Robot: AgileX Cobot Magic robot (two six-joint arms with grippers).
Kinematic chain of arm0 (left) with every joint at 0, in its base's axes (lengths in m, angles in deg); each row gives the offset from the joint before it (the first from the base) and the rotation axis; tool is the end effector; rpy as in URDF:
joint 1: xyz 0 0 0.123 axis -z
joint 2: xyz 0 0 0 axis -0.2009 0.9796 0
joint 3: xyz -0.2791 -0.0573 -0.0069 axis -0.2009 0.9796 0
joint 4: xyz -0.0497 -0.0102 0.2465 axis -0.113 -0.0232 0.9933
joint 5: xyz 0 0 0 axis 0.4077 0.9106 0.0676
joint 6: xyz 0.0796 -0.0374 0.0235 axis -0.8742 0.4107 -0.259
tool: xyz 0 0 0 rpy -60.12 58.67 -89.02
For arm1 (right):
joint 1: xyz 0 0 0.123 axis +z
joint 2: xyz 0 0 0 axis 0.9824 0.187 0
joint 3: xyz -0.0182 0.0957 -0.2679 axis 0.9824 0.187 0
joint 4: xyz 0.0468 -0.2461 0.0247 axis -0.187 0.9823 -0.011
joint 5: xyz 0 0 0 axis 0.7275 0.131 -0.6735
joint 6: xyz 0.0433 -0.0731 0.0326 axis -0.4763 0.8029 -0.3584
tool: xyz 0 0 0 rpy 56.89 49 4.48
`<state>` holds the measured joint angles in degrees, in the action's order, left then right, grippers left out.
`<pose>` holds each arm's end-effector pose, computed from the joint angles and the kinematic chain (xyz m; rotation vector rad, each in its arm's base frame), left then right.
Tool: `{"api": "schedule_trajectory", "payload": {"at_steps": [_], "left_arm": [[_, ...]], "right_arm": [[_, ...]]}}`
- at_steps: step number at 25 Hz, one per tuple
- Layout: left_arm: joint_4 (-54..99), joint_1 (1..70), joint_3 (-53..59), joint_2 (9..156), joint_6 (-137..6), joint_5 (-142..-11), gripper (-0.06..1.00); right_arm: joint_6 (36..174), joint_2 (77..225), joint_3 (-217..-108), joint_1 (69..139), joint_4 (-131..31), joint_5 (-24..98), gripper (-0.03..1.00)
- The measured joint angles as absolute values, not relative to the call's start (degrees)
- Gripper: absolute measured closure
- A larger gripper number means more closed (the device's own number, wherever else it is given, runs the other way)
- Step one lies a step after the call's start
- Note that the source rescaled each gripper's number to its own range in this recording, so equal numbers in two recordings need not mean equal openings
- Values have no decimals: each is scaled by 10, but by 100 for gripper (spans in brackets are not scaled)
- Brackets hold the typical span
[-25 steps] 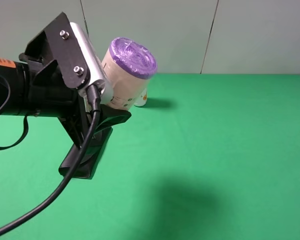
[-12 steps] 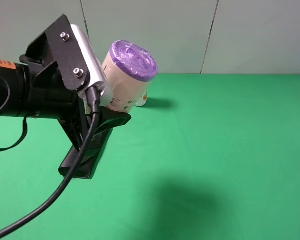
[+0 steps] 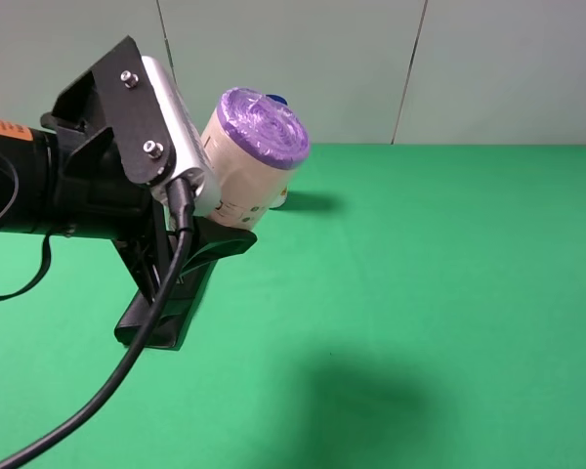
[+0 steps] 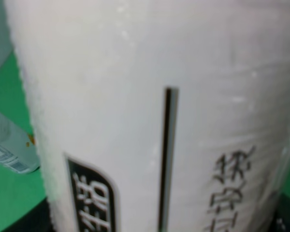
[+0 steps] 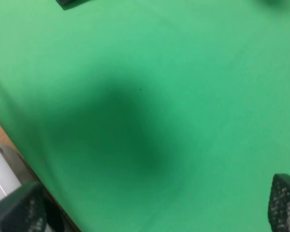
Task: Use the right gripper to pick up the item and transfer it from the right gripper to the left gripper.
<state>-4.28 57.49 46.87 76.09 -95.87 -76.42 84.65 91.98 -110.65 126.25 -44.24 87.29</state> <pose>0.1630 -0.1741 0.2618 1.2205 1.7016 -0.2788 0.0219 0.0272 0.2749 -0.9607 2.0966 0.4485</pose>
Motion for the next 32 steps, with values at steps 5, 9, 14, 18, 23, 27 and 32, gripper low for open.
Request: {"api": "schedule_trajectory", "payload": {"at_steps": [5, 9, 14, 18, 23, 27, 32], "left_arm": [[-43, 575, 469, 761, -959, -740, 94], [-42, 575, 469, 761, -959, -731, 94], [-42, 575, 469, 761, -959, -726, 94], [-42, 575, 469, 761, -959, -725, 94], [-42, 575, 469, 761, -953, -724, 94], [-42, 569, 469, 761, -910, -723, 94], [-42, 527, 469, 761, -857, -706, 94]], "right_arm": [[846, 911, -1107, 1252, -442, 873, -3], [846, 858, -1107, 1190, -442, 872, -3], [846, 784, -1106, 1078, -442, 872, -3], [846, 775, -1106, 998, -442, 872, -3], [846, 774, -1106, 925, -442, 872, -3], [846, 774, -1106, 914, -442, 872, -3], [846, 774, -1106, 914, -443, 872, -3]]}}
